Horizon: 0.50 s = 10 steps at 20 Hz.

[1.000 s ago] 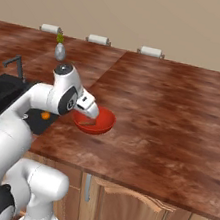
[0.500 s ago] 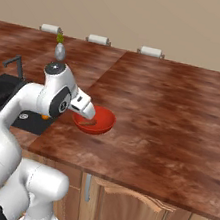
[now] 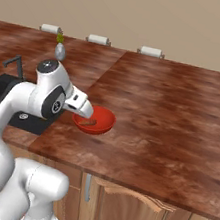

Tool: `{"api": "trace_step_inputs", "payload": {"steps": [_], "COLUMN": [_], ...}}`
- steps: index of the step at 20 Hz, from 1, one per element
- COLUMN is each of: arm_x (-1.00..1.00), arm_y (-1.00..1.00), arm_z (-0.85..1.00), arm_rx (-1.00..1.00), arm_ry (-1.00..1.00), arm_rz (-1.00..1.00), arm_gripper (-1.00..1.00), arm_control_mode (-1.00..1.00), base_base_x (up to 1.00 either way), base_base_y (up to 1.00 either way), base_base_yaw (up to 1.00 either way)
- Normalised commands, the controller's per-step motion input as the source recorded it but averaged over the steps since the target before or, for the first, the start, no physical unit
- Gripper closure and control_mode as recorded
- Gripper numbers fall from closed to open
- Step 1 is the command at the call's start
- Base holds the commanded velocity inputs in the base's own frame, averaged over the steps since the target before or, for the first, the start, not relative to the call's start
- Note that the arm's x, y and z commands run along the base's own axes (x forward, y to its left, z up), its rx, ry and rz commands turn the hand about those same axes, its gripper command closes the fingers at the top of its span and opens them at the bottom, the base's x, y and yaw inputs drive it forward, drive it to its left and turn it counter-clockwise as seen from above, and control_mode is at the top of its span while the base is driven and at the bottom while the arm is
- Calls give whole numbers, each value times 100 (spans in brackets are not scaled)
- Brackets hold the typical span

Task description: Pick the carrots from the cabinet and place them in one bowl. Pick the tangerine from the sink and place it in the other bowl.

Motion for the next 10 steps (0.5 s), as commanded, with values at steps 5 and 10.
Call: {"api": "trace_step_inputs", "payload": {"steps": [5,10], "arm_x": [-6,0], "arm_y": [1,0], "arm_z": [3,0], "arm_rx": [-8,0], "arm_ry": [0,0], "arm_rz": [2,0], "arm_gripper": [-100,-100], "arm_control_mode": [-100,-100], "base_base_x": [0,0], "base_base_y": [0,0], "base_base_yaw": [0,0]}}
